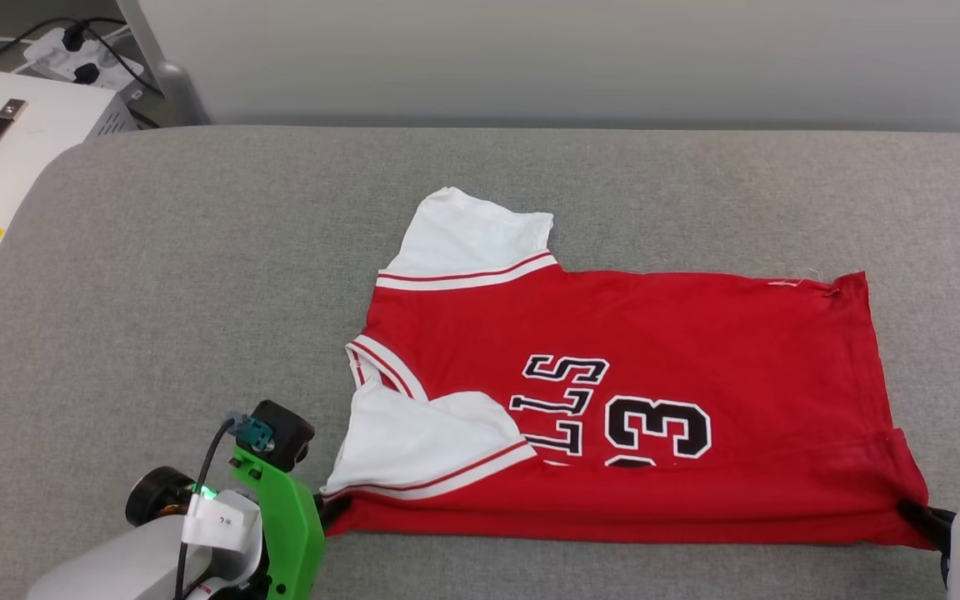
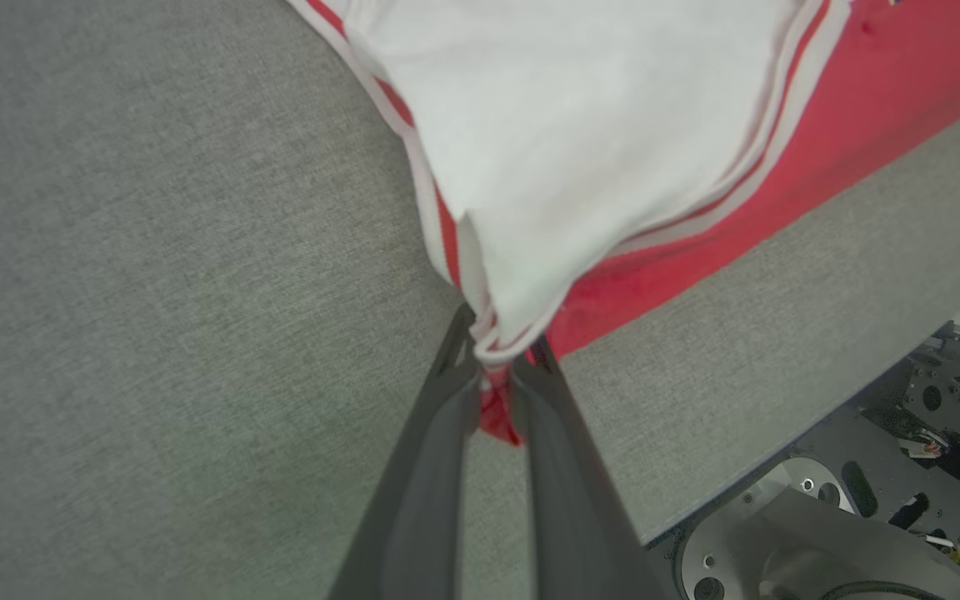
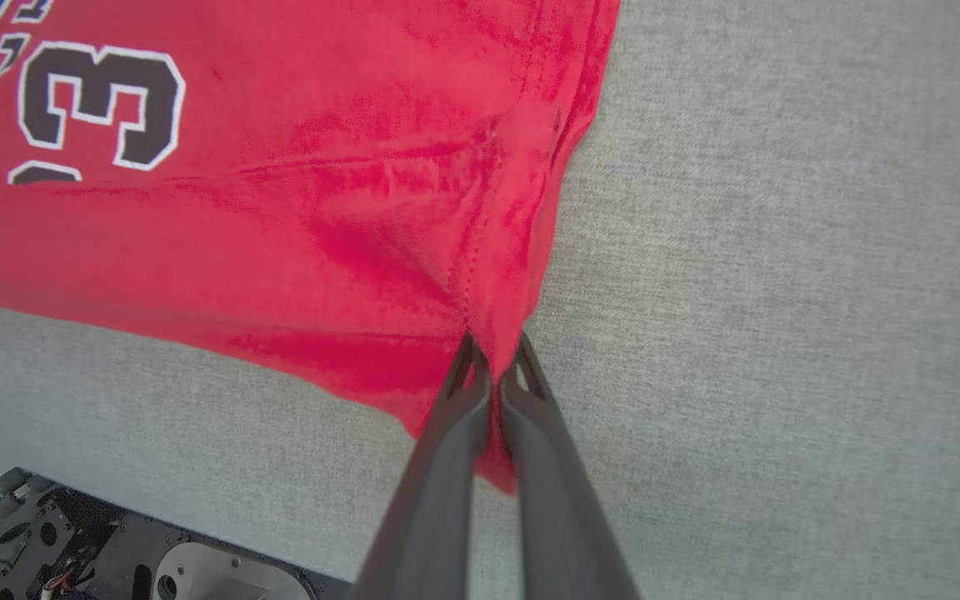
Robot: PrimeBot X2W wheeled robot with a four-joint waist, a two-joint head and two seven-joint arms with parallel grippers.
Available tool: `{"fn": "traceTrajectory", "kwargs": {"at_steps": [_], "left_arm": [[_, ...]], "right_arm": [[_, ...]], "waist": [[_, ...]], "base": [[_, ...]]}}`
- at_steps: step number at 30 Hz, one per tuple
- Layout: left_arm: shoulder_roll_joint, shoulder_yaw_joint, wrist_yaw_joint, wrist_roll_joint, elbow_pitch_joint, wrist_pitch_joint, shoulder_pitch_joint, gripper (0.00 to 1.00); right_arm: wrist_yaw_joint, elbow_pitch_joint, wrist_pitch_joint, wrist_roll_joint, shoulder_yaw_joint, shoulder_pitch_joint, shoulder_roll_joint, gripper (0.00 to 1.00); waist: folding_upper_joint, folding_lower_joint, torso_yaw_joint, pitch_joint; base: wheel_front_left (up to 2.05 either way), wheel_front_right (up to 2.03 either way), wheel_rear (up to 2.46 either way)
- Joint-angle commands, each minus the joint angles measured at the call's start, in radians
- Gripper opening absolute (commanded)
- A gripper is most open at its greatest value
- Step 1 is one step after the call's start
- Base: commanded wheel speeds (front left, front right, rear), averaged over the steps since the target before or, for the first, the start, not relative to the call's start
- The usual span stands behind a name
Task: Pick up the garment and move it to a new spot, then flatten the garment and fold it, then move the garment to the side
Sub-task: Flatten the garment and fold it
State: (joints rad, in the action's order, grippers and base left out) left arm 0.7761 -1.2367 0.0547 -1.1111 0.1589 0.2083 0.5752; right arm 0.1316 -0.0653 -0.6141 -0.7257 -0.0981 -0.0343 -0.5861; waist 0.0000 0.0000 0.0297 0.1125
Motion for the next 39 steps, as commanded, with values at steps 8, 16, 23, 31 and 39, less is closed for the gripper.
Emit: {"fn": "traceTrajectory", "kwargs": {"at_steps": [8, 16, 23, 31, 39], "left_arm": [[-0.066, -0.001, -0.035, -0.025, 0.141, -0.012, -0.024, 0.0], [-0.047, 0.028, -0.035, -0.02, 0.161, -0.07, -0.018, 1.0], [0.015, 0.109, 0.011, 0.021, 0.105, -0.159, 0.071, 1.0], [-0.006, 0.189, 0.026, 0.088, 0.128, -0.215, 0.261, 1.0], [-0.118, 0.227, -0.095, 0.097, 0.346, -0.117, 0.57, 1.0]], "right_arm": [[-0.001, -0.135, 0.013, -0.019, -0.019, 0.064, 0.041, 0.0], [-0.001, -0.131, 0.173, -0.004, -0.01, 0.061, 0.059, 1.0], [-0.001, -0.04, 0.371, 0.093, 0.056, 0.074, 0.087, 1.0], [-0.001, 0.098, 0.522, 0.219, 0.093, 0.103, 0.181, 1.0], [-0.001, 0.196, 0.536, 0.288, 0.06, 0.152, 0.238, 1.0]], "waist": [[0.0, 0.0, -0.004, 0.044], [0.0, 0.0, 0.005, 0.002], [0.0, 0.0, -0.011, -0.009], [0.0, 0.0, -0.065, 0.055], [0.0, 0.0, -0.144, 0.215]], "base": [[0.0, 0.0, 0.0], [0.0, 0.0, 0.0], [0.0, 0.0, 0.0], [0.0, 0.0, 0.0], [0.0, 0.0, 0.0]]}}
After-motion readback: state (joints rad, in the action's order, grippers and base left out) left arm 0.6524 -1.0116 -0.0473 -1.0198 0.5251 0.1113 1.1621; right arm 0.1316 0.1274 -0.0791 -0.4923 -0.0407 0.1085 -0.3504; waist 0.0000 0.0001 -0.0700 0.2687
